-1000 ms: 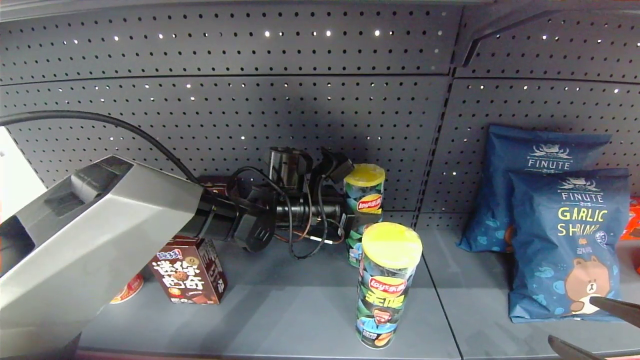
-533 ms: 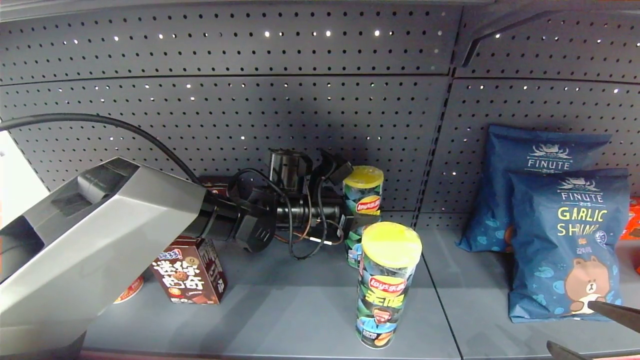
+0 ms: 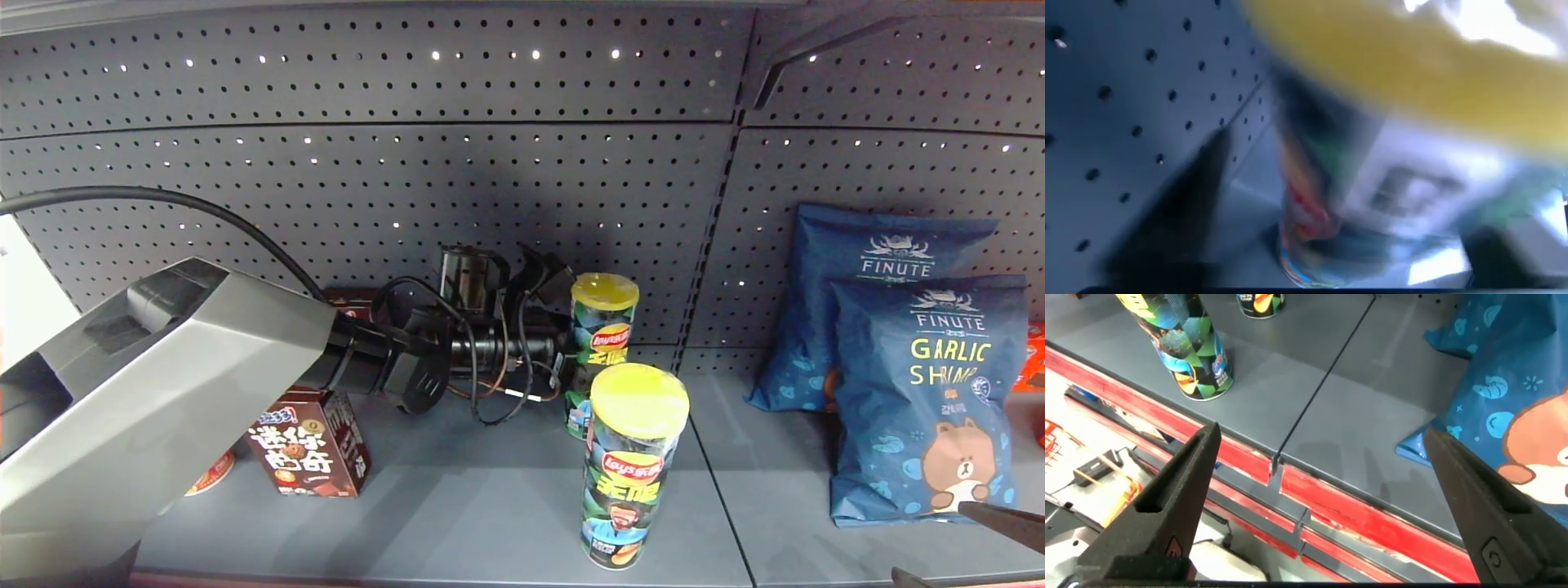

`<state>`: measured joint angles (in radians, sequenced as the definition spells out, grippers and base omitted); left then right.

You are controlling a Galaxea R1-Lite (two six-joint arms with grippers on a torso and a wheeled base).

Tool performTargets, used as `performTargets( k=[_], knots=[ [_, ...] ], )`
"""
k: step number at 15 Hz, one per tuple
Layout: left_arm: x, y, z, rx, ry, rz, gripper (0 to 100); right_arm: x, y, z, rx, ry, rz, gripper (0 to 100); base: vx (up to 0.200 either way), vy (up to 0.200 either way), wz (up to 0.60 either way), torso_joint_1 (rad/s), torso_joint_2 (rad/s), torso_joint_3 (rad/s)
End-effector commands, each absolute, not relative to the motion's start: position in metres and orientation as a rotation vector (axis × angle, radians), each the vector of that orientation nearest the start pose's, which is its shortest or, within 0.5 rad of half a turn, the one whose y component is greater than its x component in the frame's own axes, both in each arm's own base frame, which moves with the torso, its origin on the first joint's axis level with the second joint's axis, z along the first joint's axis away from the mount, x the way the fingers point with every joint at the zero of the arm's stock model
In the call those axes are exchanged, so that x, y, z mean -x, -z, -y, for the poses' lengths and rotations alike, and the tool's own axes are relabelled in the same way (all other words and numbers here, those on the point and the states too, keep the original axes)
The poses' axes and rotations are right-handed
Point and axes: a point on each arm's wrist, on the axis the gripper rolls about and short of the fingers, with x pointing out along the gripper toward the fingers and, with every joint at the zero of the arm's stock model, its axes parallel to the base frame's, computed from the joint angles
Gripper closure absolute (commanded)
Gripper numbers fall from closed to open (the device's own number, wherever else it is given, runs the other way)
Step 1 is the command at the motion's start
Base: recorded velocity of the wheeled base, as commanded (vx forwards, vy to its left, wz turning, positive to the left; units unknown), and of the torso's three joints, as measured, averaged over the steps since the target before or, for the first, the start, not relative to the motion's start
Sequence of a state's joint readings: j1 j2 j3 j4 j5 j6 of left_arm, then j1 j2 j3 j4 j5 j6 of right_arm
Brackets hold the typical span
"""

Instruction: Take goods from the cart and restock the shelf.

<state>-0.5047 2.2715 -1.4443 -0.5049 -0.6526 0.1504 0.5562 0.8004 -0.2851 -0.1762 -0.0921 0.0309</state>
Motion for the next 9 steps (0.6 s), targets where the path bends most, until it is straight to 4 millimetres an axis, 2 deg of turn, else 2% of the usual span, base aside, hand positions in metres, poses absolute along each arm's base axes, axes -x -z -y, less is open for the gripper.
performTargets(
  k=[1, 5, 6, 7, 9],
  knots=[
    [-0.393, -0.130, 0.226, -0.106, 1.157, -0.245, 0, -0.069, -0.162, -0.041, 0.081, -0.456, -0.337, 0, 0.000, 0.000, 0.00, 0.000, 0.00, 0.000],
    [-0.361, -0.137, 0.193, -0.109, 1.124, -0.279, 0, -0.076, -0.164, -0.045, 0.090, -0.457, -0.362, 0, 0.000, 0.000, 0.00, 0.000, 0.00, 0.000],
    [-0.347, -0.144, 0.177, -0.107, 1.105, -0.282, 0, -0.077, -0.161, -0.046, 0.095, -0.458, -0.375, 0, 0.000, 0.000, 0.00, 0.000, 0.00, 0.000],
    [-0.338, -0.147, 0.170, -0.106, 1.099, -0.288, 0, -0.077, -0.159, -0.047, 0.100, -0.465, -0.390, 0, 0.000, 0.000, 0.00, 0.000, 0.00, 0.000],
    [-0.326, -0.154, 0.155, -0.103, 1.065, -0.289, 0, -0.080, -0.157, -0.051, 0.114, -0.482, -0.412, 0, 0.000, 0.000, 0.00, 0.000, 0.00, 0.000]
  ],
)
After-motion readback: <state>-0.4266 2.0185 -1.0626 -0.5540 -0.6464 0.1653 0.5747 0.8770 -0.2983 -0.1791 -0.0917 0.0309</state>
